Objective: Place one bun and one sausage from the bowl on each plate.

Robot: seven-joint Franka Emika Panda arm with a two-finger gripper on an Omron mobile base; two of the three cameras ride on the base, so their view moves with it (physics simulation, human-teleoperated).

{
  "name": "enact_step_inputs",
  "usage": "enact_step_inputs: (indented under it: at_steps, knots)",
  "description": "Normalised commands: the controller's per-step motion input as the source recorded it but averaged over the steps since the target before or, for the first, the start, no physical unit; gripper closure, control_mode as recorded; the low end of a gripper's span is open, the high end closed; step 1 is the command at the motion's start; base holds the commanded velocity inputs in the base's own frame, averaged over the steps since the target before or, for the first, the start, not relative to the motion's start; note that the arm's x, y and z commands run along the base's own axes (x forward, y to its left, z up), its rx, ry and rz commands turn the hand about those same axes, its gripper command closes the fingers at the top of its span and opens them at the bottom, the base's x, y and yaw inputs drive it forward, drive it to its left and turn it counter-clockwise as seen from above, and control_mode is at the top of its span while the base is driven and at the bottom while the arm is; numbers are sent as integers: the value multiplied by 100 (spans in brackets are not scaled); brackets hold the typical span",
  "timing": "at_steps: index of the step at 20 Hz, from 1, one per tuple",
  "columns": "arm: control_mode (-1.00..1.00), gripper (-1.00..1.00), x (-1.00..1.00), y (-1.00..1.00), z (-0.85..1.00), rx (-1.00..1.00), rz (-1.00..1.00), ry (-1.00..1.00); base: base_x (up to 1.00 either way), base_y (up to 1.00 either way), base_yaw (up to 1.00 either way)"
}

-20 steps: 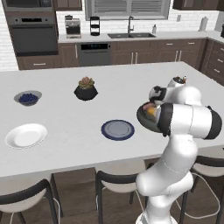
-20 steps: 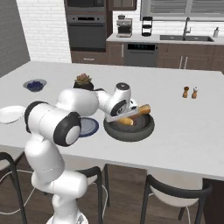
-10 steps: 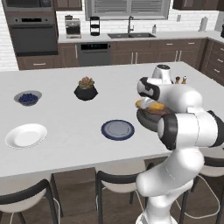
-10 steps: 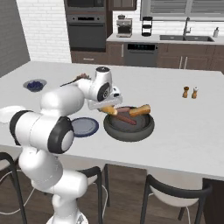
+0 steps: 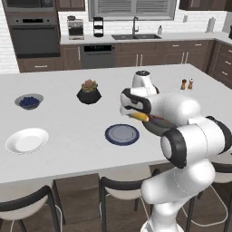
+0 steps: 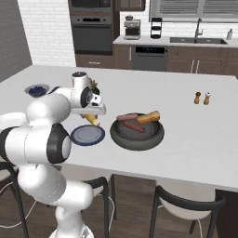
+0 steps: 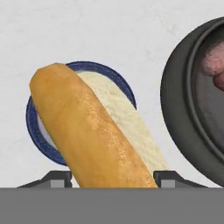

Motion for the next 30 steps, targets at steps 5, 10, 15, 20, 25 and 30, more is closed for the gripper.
enact_step_inputs:
  at_steps: [5,10,15,20,25,30]
  knots:
    - [-100,100,14,72,-52,17,-48,5,0,0,0]
    - [-100,100,43,76,-54,0,-55,-2,0,0,0]
    - [-100,100,42,21,-58,-3,-44,-4,0,0,0]
    - [-100,100,26,-13,-18,0,-15,2,0,0,0]
    - [-100,100,15,-6,-9,0,-2,1,0,0,0]
    - [-100,-100,15,0,-11,1,0,0,0,0,0]
